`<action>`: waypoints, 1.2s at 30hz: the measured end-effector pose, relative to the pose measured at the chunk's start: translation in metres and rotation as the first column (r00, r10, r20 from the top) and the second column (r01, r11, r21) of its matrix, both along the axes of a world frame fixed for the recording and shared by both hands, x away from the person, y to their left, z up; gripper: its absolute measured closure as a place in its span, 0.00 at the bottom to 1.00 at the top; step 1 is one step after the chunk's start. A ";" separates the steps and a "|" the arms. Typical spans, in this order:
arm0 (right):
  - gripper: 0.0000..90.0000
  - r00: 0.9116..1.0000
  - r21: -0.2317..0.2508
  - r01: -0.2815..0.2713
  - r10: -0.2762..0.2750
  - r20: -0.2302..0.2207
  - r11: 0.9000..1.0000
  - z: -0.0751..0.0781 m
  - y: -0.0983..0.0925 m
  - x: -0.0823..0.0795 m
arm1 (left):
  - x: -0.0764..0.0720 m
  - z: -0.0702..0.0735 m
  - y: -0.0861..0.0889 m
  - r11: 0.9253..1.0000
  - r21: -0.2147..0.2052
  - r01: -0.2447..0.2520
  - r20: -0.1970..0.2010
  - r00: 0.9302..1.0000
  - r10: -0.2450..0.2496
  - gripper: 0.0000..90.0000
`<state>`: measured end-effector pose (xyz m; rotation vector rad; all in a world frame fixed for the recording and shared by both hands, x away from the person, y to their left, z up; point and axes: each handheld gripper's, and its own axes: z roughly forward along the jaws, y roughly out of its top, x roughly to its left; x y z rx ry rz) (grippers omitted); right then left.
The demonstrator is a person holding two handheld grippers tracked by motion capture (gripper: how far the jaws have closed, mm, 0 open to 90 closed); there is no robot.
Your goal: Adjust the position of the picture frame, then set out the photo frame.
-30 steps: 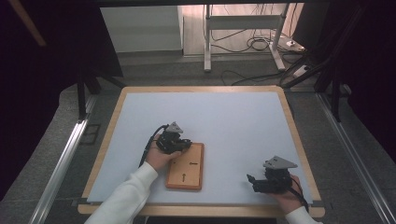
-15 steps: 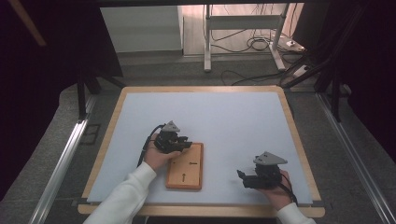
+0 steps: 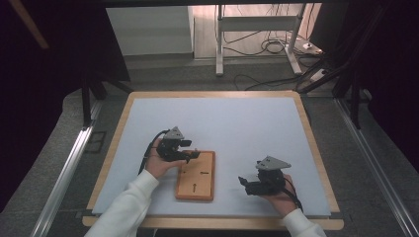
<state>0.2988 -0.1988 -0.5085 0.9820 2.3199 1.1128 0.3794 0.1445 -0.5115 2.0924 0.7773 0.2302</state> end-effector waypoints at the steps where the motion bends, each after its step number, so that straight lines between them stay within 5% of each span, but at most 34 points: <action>1: 0.13 1.000 -0.001 -0.005 0.005 0.001 1.000 0.000 0.001 -0.001 | -0.001 0.000 -0.001 1.000 0.019 0.007 0.010 1.000 -0.007 0.40; 16: 0.13 0.999 -0.003 -0.037 0.037 0.002 0.999 -0.003 0.003 -0.011 | 0.002 0.000 -0.007 0.999 0.045 0.027 0.031 0.999 -0.029 0.37; 24: 0.13 0.998 -0.011 -0.057 0.057 0.003 0.998 -0.004 0.008 -0.011 | 0.007 -0.002 -0.011 0.997 0.048 0.055 0.040 0.998 -0.056 0.46; 36: 0.13 0.998 -0.016 -0.055 0.055 -0.001 0.998 -0.005 0.009 -0.012 | 0.009 -0.012 -0.014 0.993 0.063 0.102 0.028 0.994 -0.104 0.75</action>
